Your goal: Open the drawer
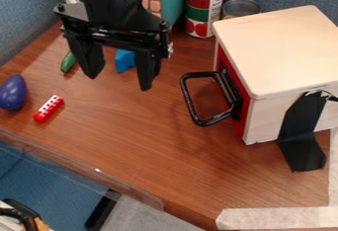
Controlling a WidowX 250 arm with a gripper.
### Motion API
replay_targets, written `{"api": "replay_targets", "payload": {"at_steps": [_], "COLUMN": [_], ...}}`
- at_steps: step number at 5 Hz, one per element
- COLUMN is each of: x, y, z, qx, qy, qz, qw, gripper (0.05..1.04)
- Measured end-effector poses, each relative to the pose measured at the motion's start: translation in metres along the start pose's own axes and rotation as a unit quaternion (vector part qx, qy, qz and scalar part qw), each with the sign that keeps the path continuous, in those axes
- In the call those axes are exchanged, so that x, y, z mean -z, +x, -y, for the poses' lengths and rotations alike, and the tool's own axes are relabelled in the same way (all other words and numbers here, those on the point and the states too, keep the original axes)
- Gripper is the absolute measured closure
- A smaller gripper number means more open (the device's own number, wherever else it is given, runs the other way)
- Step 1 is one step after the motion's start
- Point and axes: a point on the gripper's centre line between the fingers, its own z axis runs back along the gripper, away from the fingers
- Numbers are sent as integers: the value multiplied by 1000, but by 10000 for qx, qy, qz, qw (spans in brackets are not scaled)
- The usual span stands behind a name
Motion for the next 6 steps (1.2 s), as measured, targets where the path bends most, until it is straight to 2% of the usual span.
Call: {"api": "replay_targets", "payload": {"at_steps": [1,3,4,6], "x": [5,22,34,57], "y": [-2,2,8,33], "z": [1,7,7,0], "qx": [-27,-395,-684,-1216], "qy": [-27,-422,-611,-774], "qz": [-88,-4,185,545], "qw": [10000,9983,9956,9881], "gripper": [82,82,82,82]}}
